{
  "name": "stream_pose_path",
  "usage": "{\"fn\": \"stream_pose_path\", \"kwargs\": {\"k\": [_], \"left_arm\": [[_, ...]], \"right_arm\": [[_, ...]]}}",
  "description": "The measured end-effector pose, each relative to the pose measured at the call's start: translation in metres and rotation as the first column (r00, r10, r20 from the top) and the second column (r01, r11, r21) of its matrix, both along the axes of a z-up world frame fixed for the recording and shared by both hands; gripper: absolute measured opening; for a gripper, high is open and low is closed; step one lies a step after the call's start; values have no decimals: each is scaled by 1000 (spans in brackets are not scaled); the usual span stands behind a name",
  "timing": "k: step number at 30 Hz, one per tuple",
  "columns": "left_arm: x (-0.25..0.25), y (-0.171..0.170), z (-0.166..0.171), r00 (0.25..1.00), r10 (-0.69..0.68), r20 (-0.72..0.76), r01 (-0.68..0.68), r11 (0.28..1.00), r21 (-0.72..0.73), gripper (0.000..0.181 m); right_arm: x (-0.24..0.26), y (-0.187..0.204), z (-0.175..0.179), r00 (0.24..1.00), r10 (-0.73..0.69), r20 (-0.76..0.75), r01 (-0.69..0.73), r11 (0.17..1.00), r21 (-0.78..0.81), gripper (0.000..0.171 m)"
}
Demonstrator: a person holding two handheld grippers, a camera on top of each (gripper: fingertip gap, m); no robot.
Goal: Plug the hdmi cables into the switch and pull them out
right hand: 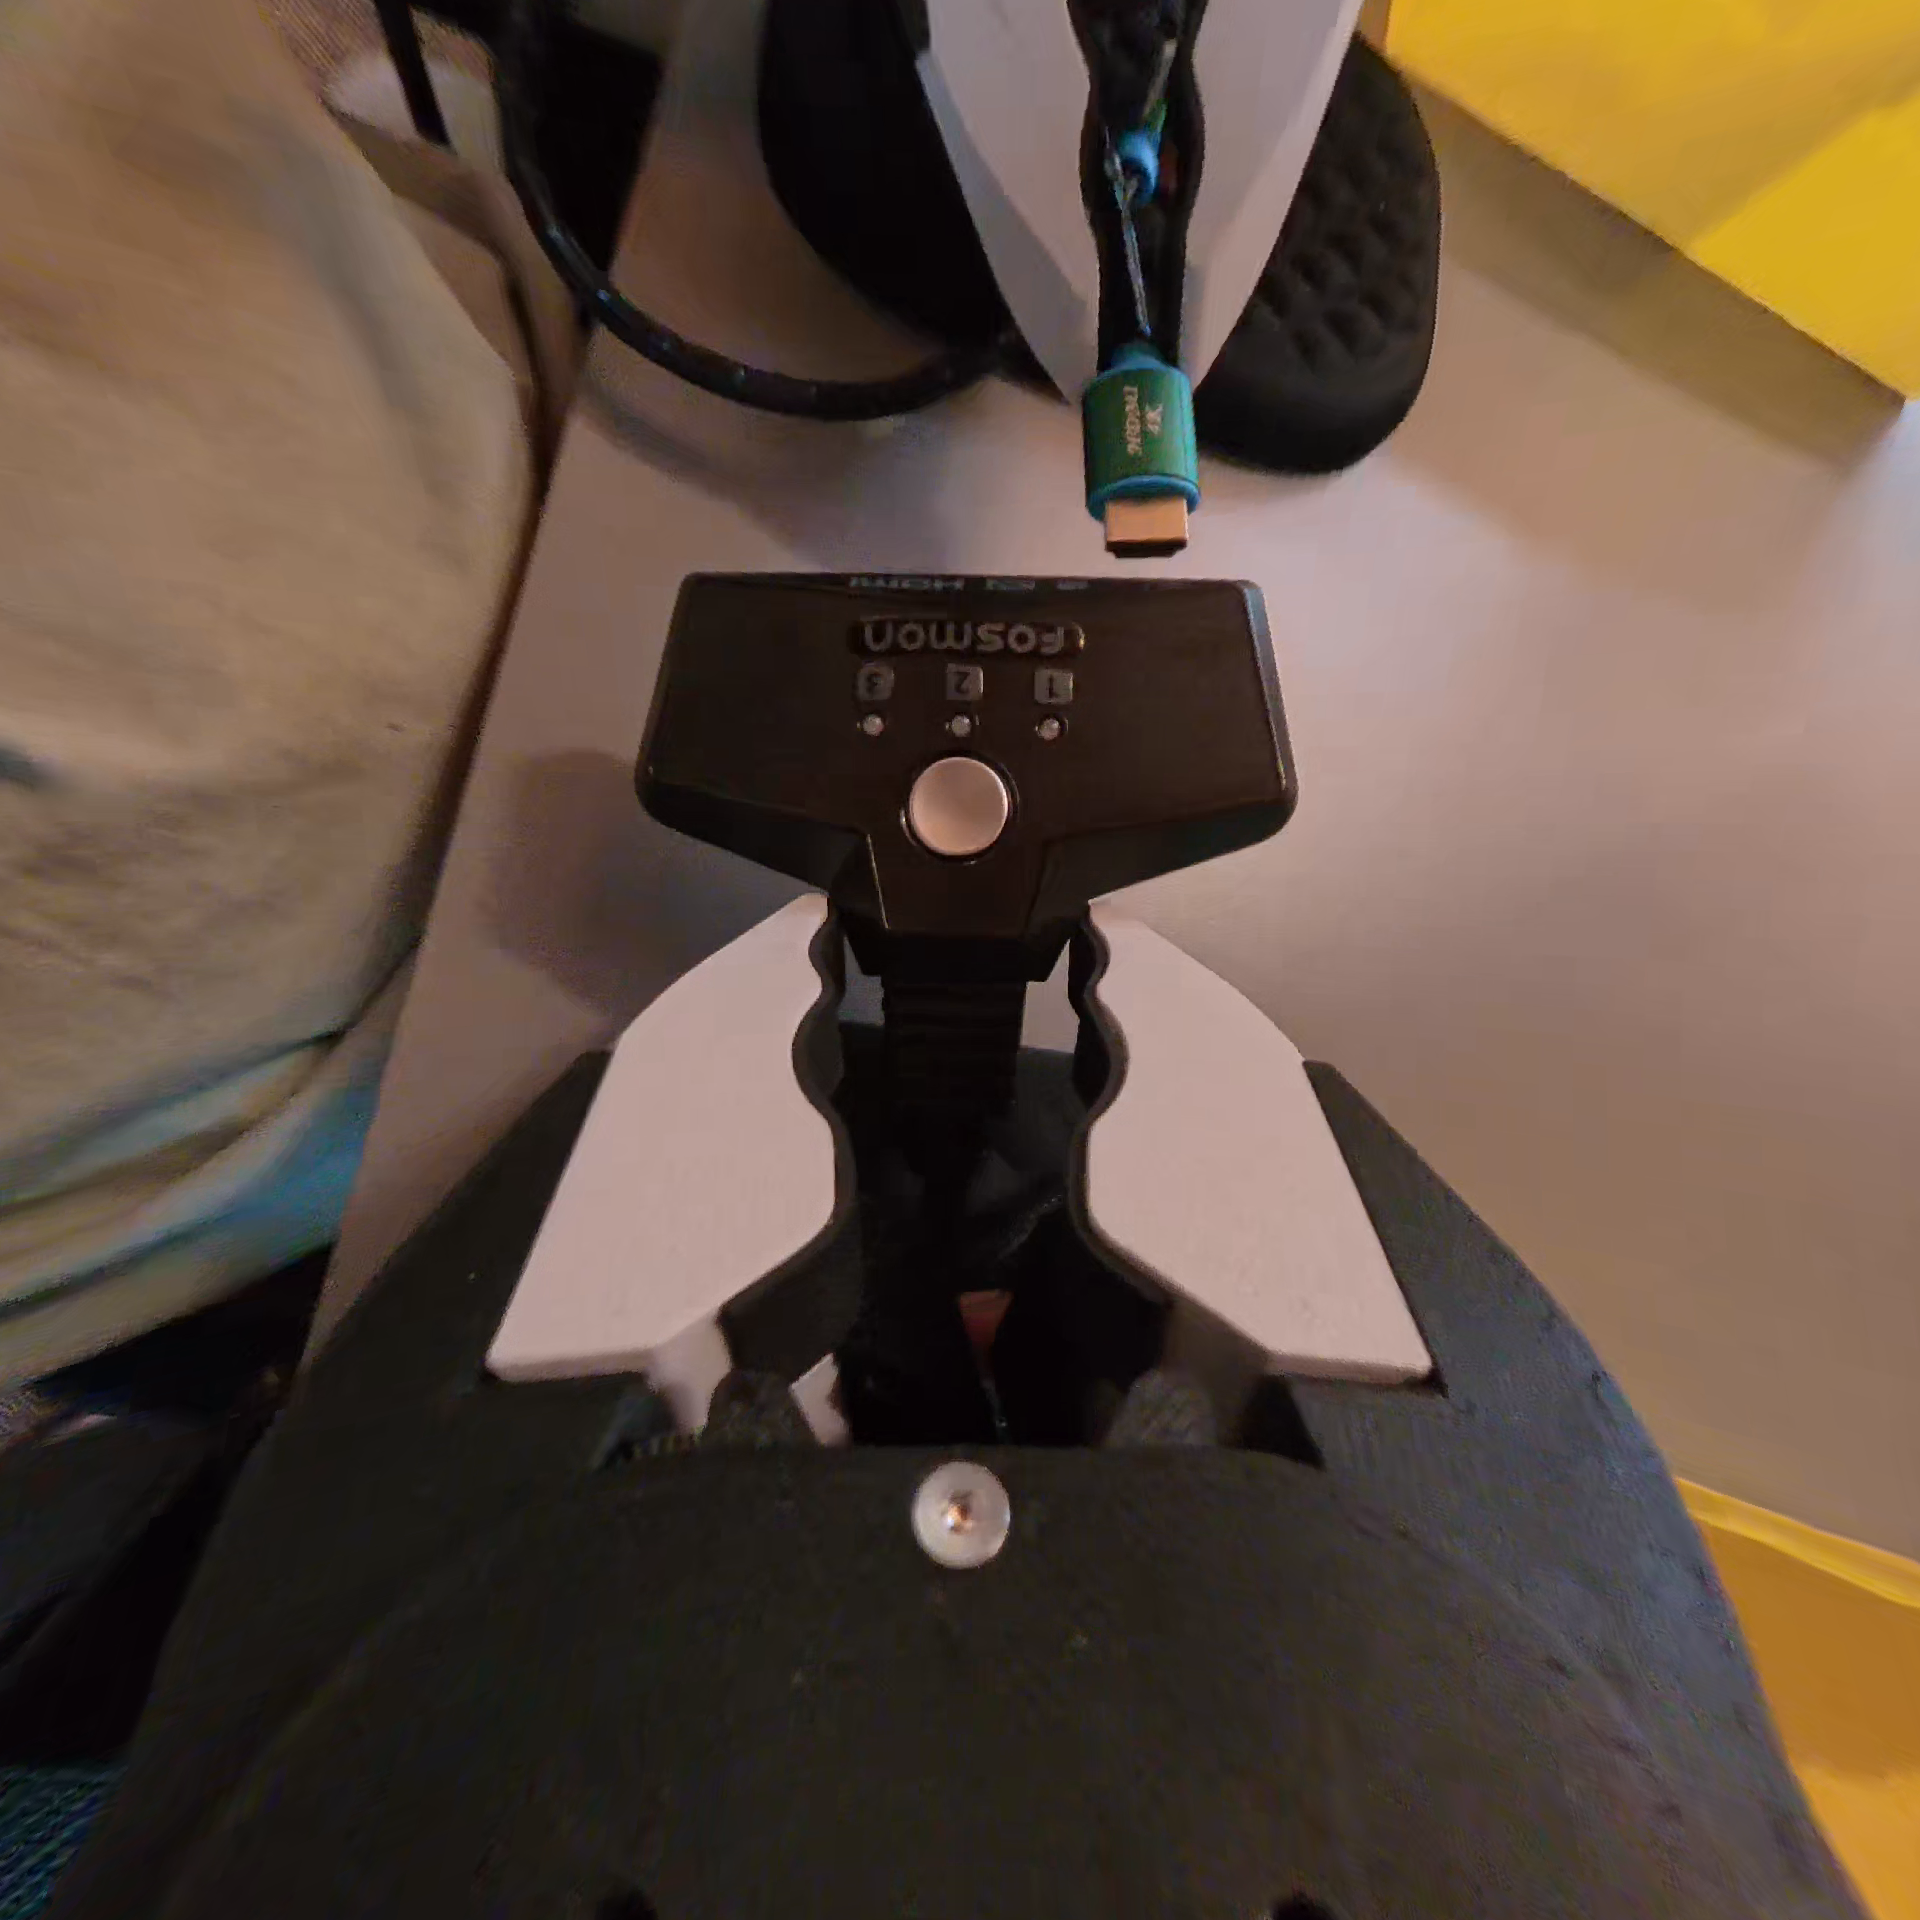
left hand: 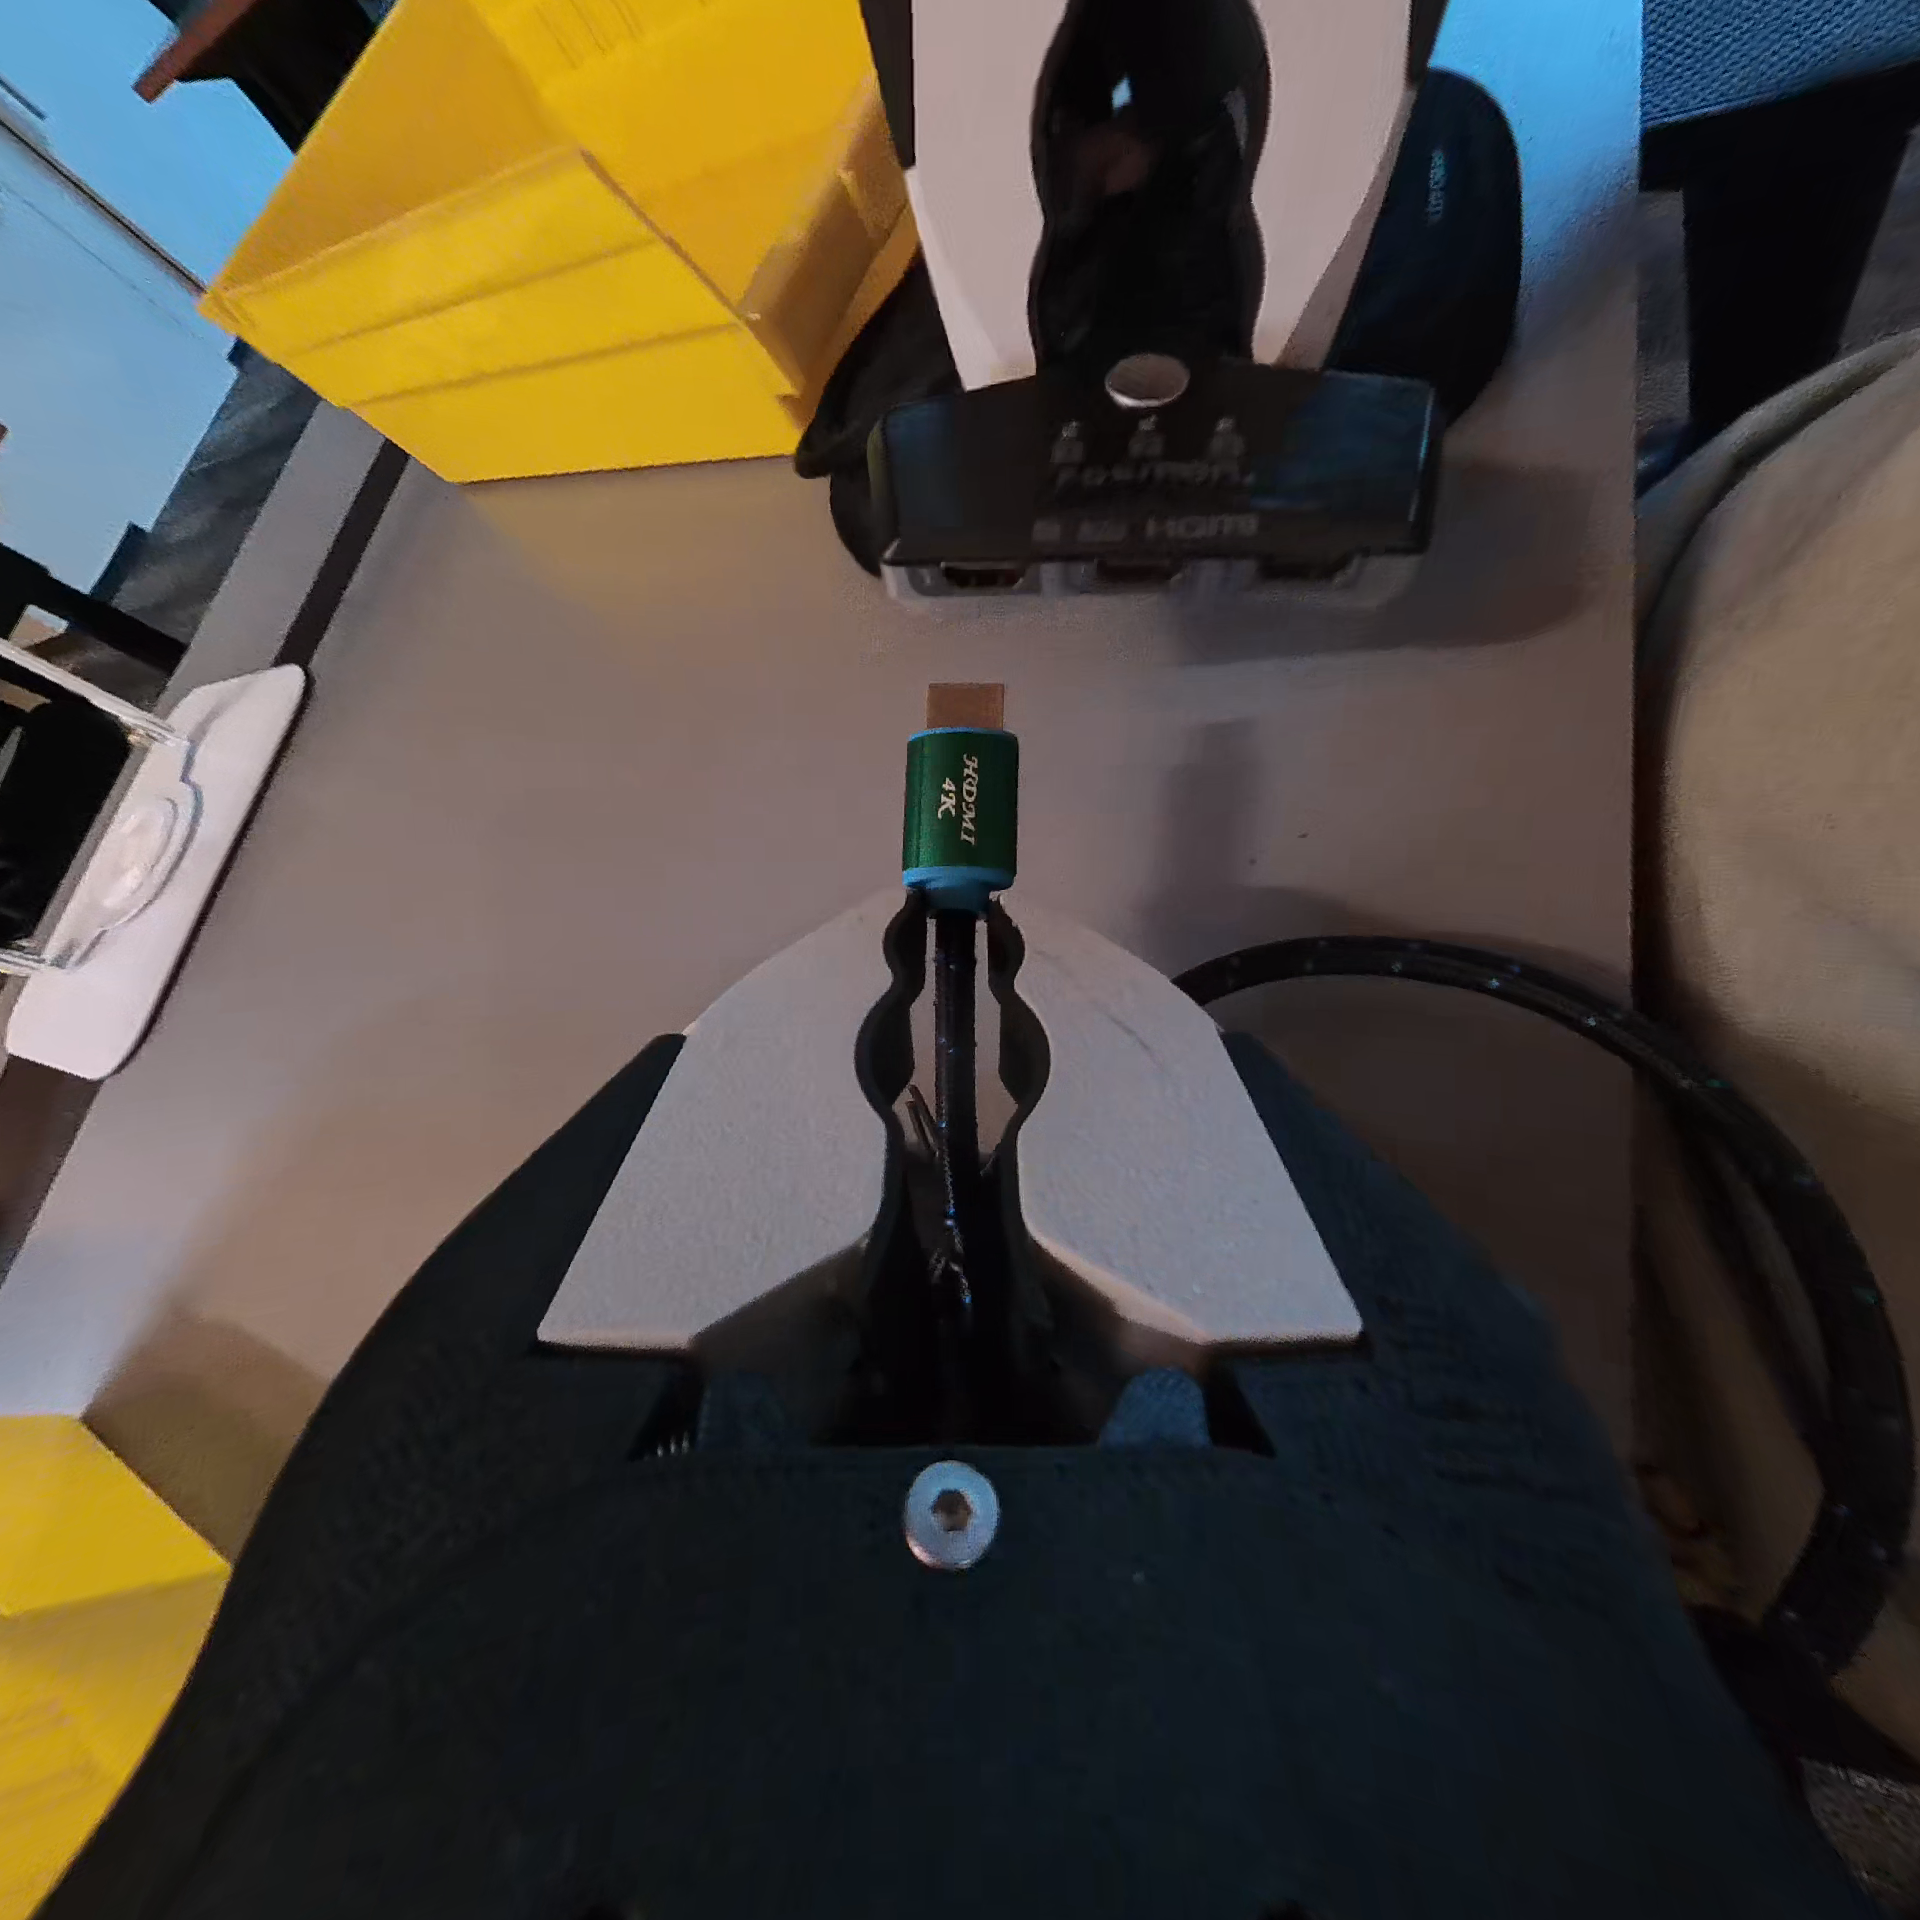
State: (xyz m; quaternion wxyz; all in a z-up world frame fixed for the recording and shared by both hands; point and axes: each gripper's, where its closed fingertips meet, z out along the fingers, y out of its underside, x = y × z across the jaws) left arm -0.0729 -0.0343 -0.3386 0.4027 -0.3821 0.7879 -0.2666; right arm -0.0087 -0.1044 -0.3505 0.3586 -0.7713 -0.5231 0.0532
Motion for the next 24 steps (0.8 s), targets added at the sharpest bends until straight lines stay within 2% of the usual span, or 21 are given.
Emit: {"fn": "stream_pose_path", "kwargs": {"k": [3,5,9,13,24], "left_arm": [[0,-9,4,1000,-21,14,21,1000,0,11],[1,-15,6,999,-34,15,35,999,-22,11],[2,-10,3,1000,2,-2,-3,999,-51,11],[1,-2,-8,997,52,-51,-52,999,-15,11],[5,-1,-14,993,66,-98,-76,992,-97,11]], "right_arm": [[2,-4,6,994,11,-106,-14,999,-30,42],[3,-5,7,993,9,-120,-16,998,-59,42],[1,-2,-2,999,-14,-46,8,990,-143,42],[0,-1,-9,999,-33,18,36,980,-193,42],[-2,4,-17,996,-49,77,63,978,-199,43]]}}
